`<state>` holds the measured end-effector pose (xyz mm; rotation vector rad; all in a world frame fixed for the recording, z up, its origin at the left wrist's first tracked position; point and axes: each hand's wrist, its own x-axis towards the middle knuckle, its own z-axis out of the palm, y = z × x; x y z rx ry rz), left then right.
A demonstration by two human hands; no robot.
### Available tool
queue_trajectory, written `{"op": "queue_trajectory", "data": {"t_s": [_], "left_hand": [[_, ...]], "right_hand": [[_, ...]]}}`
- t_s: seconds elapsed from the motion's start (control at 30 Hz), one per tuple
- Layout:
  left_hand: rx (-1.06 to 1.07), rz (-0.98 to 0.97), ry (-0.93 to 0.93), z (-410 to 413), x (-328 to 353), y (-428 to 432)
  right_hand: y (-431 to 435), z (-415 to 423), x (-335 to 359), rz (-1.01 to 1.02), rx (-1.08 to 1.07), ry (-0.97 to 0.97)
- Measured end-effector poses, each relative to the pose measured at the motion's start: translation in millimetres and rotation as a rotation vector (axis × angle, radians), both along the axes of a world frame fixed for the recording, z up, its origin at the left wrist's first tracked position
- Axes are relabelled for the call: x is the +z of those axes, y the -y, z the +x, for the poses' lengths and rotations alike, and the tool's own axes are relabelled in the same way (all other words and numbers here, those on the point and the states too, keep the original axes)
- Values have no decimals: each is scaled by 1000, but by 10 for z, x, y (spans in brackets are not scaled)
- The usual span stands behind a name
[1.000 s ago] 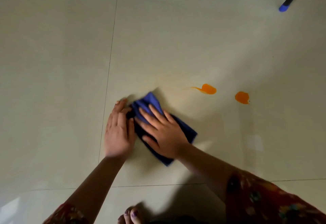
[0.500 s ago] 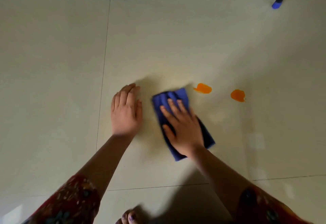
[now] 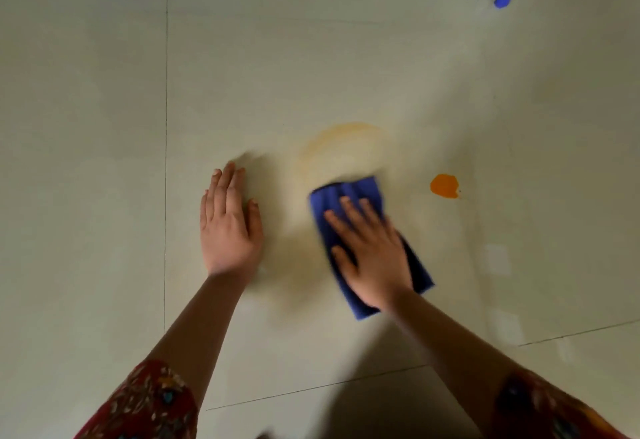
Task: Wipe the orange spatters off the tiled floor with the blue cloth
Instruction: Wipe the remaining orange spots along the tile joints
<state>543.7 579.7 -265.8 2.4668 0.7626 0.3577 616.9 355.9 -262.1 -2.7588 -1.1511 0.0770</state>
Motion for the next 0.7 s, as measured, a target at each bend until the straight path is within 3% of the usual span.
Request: {"op": "queue_trajectory", "data": {"t_s": [0.1,0.2,0.27,0.33,0.4,0.47,0.5,0.57,0.63,0.7], "left_hand": [[21,10,-12,15,-8,23],[19,12,-9,35,-15,23],[22,11,19,31,-25,25],[26,2,50,18,-23,13],[31,-8,74,5,-16,-6],[34,-12,80,-3,-13,-9],[38,-8,74,2,-11,-11],[49,-1,35,13,-8,5],[55,4,9,33,-6,29],[67,0,10,40,-2,27]], "right_hand": [[-40,490,-56,-49,-364,4],[-766,966,-19,14,-492,40],[-1282,1042,28,1,-395,-37],[-1531,792,37,-13,-157,-53],[-1318,365,39,16,125,-16],[-798,134,7,32,253,-26],[-564,196,-16,37,213,-17],[-314,561,-52,25,-78,24],[-407,994,-37,-12,-405,44],[-796,1332,26,-26,-551,-40]]}}
